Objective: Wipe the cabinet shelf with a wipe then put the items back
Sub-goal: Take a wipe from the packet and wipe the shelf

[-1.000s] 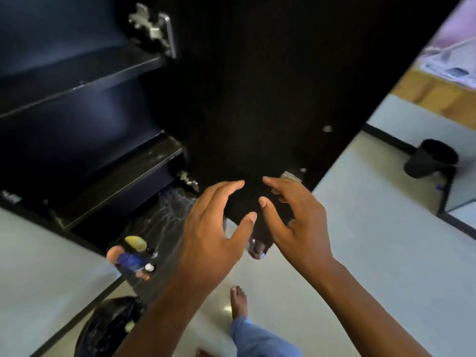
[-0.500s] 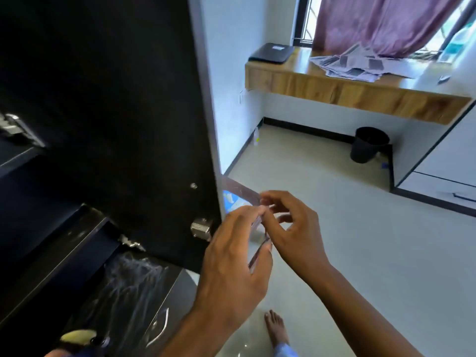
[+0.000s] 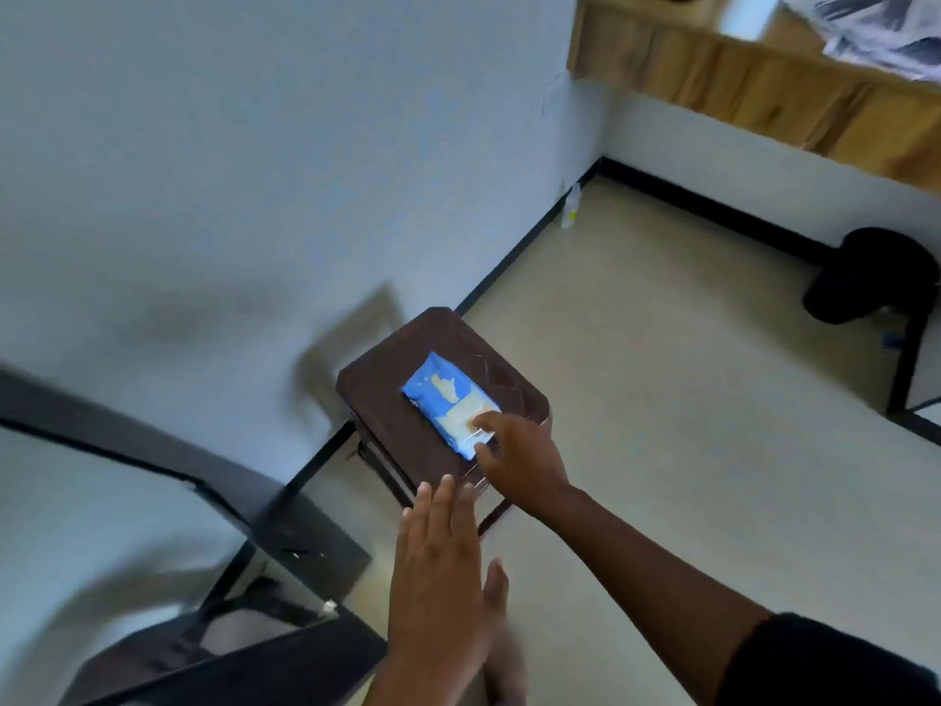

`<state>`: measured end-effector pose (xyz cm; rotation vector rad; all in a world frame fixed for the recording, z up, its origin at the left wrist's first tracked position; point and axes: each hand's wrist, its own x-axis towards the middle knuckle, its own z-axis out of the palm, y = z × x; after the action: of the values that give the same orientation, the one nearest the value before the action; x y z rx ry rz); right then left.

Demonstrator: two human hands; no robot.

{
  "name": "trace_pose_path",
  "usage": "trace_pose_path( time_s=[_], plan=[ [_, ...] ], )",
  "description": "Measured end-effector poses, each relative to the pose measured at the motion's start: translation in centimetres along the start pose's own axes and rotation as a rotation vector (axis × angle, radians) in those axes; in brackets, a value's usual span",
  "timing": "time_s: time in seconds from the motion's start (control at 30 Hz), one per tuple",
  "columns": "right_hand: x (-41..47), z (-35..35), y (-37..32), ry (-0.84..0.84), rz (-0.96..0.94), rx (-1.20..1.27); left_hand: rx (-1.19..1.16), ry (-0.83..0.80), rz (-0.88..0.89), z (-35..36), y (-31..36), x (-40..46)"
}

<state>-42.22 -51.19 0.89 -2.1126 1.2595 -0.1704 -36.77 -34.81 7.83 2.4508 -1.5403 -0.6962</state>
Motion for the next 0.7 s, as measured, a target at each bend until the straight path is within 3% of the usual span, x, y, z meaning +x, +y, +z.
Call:
trace_pose_path(
  time_s=[0.17, 0.3, 0.7],
  plan=[
    [7.9, 3.9, 2.6, -0.11, -0.067, -0.06, -0.044, -0.059, -0.12, 6.8, -1.4, 7.8],
    [12.7, 6.7, 4.5, -0.097, -0.121, -0.024, -0.101, -0.108, -0.196, 11.0, -3.2, 13.4],
    [19.3, 10.4, 5.7, -0.014, -0.291, -0.099, -0.011, -0.167, -0.179, 14.0, -6.9, 20.5]
  ],
)
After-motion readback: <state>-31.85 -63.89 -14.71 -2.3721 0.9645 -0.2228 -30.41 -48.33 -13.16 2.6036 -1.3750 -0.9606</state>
